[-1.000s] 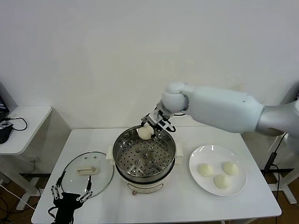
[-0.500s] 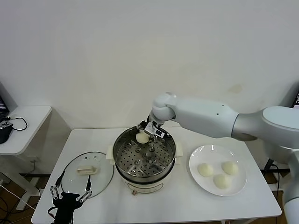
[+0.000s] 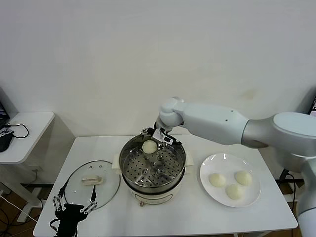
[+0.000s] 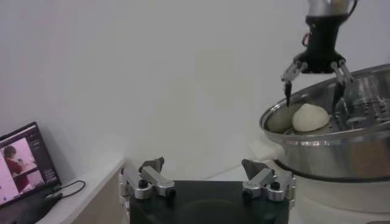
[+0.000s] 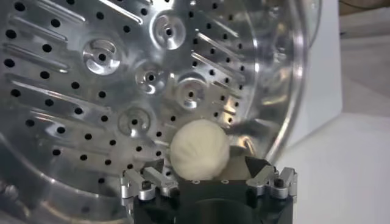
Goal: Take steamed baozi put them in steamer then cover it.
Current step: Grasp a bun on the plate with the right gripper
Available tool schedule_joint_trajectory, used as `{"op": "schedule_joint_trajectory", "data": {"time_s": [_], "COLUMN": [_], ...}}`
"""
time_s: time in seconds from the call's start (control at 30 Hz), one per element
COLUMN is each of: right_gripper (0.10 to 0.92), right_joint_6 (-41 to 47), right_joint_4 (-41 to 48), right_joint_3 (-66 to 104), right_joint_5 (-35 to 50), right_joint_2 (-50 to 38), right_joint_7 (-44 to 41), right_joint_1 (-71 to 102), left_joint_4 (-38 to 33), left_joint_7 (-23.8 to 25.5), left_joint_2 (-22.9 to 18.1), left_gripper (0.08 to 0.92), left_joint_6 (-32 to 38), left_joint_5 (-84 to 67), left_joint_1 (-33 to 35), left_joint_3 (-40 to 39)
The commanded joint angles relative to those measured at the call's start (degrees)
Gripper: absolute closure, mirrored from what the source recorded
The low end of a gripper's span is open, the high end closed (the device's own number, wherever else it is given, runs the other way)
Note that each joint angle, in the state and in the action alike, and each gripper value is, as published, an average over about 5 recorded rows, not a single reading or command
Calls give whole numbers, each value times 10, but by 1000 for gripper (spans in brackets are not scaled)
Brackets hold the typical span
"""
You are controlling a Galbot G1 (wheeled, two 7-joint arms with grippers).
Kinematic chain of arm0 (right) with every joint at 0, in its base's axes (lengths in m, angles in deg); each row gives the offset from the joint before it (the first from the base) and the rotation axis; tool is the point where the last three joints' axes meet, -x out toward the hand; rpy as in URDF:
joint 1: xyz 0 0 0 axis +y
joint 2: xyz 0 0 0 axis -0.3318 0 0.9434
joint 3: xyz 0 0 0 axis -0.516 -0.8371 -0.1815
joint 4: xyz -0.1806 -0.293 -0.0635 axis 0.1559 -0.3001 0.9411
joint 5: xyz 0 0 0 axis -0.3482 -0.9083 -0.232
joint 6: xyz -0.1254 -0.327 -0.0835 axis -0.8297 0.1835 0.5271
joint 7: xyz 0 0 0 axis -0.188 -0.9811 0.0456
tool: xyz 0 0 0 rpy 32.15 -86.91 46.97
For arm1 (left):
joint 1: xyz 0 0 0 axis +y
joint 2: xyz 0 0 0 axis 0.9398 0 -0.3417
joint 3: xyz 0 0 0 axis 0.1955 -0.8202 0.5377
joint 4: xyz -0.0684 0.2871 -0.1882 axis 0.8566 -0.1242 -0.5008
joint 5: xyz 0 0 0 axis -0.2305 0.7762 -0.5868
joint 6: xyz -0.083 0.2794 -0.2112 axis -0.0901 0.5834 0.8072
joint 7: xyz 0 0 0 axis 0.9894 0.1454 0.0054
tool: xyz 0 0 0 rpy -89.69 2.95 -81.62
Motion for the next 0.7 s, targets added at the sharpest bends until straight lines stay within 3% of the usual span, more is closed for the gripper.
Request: {"op": "schedule_joint_trajectory", "data": {"time_s": [0.03, 0.33, 0.53, 0.7], "right_gripper": [203, 202, 203, 202], "right_joint_6": [115, 270, 324, 329], "right_joint_4": [-85, -207, -299, -338], "right_joint_3": [4, -8, -31, -35], "right_joint_5": [139, 174, 174, 142], "right_joint_2": [-65, -265, -440, -530], "right_joint_7": [-49, -74, -77, -74], "right_joint_1": [-88, -151, -140, -84], "left_joint_4": [0, -4, -4, 0], "left_joint_7": [2, 6, 9, 10], "left_joint_2": [3, 16, 24, 32], "left_gripper": [177, 177, 177, 177], "left_joint_6": [-1, -9, -12, -13], "left_joint_5": [0, -17, -22, -28], "left_joint_1": [-3, -14, -18, -22], "left_joint_3": [-1, 7, 7, 11]}}
